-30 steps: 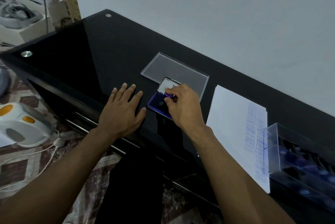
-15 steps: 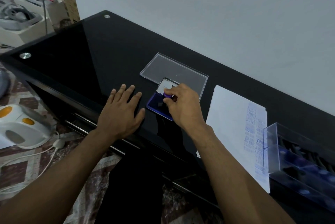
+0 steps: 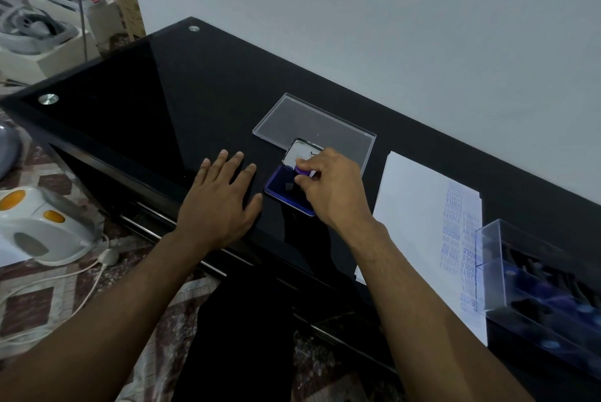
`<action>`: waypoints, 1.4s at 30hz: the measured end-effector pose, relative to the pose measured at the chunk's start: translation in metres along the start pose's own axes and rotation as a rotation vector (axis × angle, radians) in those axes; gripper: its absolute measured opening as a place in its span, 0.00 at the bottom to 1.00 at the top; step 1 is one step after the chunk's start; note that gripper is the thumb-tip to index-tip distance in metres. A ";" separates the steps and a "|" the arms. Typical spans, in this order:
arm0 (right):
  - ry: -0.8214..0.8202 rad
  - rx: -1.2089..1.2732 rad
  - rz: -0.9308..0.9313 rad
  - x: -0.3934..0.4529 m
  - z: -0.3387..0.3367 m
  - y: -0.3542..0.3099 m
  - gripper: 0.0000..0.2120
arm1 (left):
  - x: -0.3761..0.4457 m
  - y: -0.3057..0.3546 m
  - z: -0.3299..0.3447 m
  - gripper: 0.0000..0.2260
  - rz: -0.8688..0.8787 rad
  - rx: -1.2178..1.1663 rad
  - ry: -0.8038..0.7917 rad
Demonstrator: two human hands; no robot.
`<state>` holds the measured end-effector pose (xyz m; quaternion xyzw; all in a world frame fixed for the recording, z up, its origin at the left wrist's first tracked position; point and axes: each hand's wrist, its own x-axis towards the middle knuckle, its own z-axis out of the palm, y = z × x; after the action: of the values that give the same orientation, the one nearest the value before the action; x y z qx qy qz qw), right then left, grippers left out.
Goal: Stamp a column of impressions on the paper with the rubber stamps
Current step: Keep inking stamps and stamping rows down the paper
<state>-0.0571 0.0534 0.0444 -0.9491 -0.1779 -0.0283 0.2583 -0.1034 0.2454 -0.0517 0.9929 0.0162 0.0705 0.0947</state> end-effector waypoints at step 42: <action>0.238 0.193 0.058 -0.032 -0.016 0.024 0.16 | 0.009 0.036 -0.018 0.29 0.042 -0.209 0.019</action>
<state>-0.0782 0.0156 0.0416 -0.9146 -0.1204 -0.1158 0.3683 -0.0966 0.2136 -0.0256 0.9770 -0.0109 0.0832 0.1961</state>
